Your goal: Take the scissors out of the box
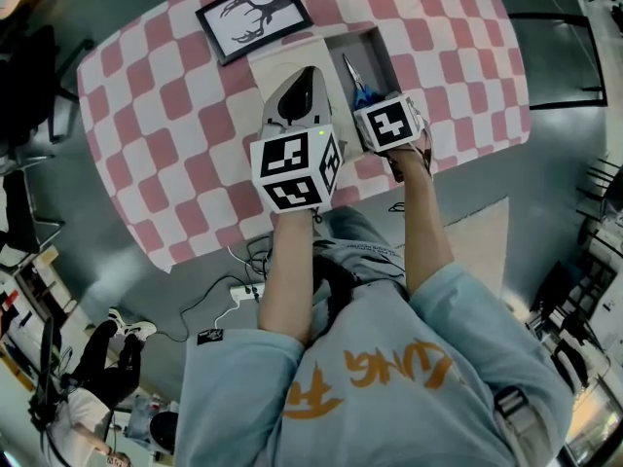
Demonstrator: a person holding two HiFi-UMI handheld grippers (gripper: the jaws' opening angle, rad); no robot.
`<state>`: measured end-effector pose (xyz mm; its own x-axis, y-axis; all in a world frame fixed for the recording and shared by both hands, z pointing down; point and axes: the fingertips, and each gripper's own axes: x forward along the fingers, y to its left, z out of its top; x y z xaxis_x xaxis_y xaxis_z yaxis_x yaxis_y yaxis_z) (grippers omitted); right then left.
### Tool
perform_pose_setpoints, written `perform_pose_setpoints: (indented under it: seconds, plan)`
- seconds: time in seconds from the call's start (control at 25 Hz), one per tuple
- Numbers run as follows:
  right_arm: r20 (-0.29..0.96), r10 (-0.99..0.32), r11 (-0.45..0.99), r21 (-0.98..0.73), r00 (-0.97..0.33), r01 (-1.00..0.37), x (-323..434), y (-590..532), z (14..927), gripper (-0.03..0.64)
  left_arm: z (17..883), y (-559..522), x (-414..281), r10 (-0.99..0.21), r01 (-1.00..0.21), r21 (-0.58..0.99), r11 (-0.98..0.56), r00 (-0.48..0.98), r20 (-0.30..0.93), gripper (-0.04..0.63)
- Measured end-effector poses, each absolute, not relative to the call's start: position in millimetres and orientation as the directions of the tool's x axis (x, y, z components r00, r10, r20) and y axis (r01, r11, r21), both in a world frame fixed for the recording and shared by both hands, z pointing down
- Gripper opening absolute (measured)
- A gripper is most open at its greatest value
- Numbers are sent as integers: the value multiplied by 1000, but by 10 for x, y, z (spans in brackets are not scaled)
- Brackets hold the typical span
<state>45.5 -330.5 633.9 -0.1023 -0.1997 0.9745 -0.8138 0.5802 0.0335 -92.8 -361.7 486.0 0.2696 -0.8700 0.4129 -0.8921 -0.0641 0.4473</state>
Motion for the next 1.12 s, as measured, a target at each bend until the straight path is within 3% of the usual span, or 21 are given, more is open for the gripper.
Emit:
perform_pose_setpoints:
  seconds: [0.36, 0.88, 1.12]
  plan:
    - [840, -386, 515, -147, -381, -845, 426, -3463, 5954, 81, 4849, -3409, -891, -885, -904, 427, 3, 196, 422, 17]
    - [586, -543, 580, -256, -602, -773, 648, -3290, 5005, 83, 4488, -3069, -511, -919, -924, 381, 18, 135, 370, 17]
    - [495, -587, 615, -242, -641, -750, 852, -3250, 4621, 83, 4300, -2931, -376, -936, -938, 344, 27, 98, 338, 17]
